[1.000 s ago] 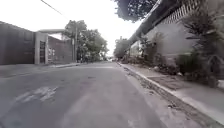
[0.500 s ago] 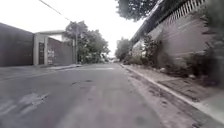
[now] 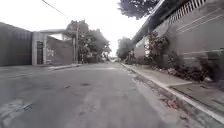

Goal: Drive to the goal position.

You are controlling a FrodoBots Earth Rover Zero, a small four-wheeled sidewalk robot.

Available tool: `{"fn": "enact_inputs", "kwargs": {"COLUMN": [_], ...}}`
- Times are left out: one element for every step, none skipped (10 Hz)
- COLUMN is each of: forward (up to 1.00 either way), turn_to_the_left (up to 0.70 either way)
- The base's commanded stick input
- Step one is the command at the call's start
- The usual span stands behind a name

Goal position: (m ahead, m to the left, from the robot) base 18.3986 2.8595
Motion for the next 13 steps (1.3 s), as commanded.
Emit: {"fn": "enact_inputs", "kwargs": {"forward": [1.0,1.0,1.0,1.0,1.0,1.0,1.0,1.0,1.0,1.0,1.0,1.0,1.0], "turn_to_the_left": [0.0,0.0,0.0,0.0,0.0,0.0,0.0,0.0,0.0,0.0,0.0,0.0,0.0]}}
